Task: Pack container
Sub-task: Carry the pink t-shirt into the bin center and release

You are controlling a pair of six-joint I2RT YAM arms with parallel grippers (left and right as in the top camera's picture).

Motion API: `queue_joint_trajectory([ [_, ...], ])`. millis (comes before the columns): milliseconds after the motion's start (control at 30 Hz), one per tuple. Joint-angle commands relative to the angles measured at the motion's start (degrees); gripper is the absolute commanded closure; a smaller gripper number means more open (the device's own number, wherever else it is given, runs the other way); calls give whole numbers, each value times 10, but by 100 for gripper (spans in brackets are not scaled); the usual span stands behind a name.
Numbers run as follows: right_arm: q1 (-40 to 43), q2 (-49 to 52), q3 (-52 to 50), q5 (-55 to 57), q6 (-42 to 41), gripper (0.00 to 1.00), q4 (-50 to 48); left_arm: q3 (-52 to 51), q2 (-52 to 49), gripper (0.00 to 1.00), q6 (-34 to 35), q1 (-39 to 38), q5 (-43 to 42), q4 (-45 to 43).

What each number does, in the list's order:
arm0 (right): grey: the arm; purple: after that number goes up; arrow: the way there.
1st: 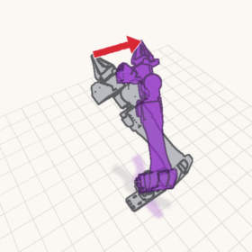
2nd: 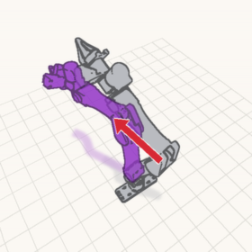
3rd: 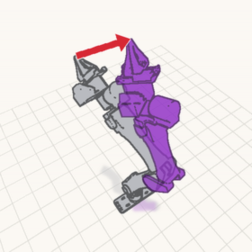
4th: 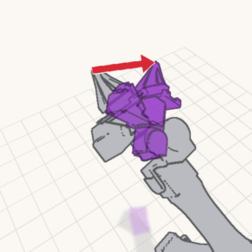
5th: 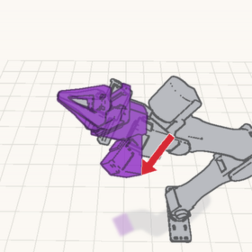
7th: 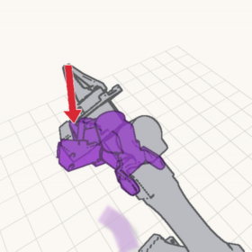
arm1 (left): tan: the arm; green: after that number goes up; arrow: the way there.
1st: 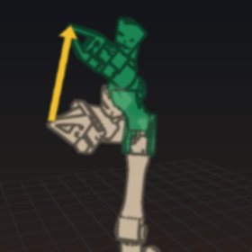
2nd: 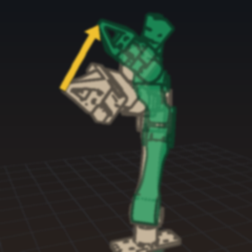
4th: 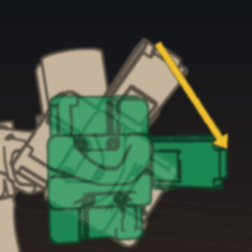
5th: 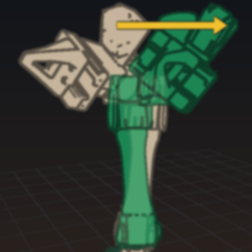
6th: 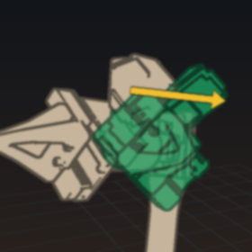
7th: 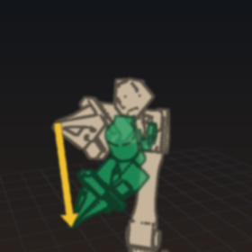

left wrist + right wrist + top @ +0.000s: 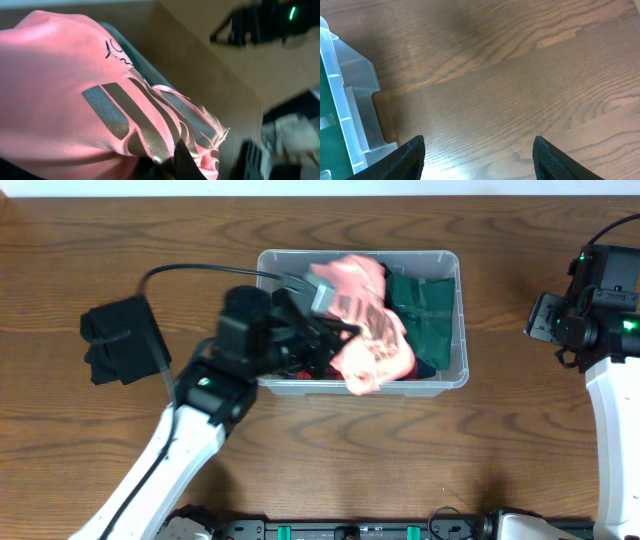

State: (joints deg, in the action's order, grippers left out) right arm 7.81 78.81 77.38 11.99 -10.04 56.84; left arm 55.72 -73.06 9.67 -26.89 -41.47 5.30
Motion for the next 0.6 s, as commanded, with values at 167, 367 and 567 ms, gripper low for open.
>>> queue_joint_trajectory([
  [167, 0, 2, 2, 0, -1, 33, 2, 7, -106, 94, -149, 1, -46, -8],
  [367, 0, 2, -2, 0, -2, 33, 2, 15, -157, 94, -125, 50, -27, -12],
  [567, 0, 2, -5, 0, -2, 33, -1, 32, -157, 83, -93, 104, -27, -18],
])
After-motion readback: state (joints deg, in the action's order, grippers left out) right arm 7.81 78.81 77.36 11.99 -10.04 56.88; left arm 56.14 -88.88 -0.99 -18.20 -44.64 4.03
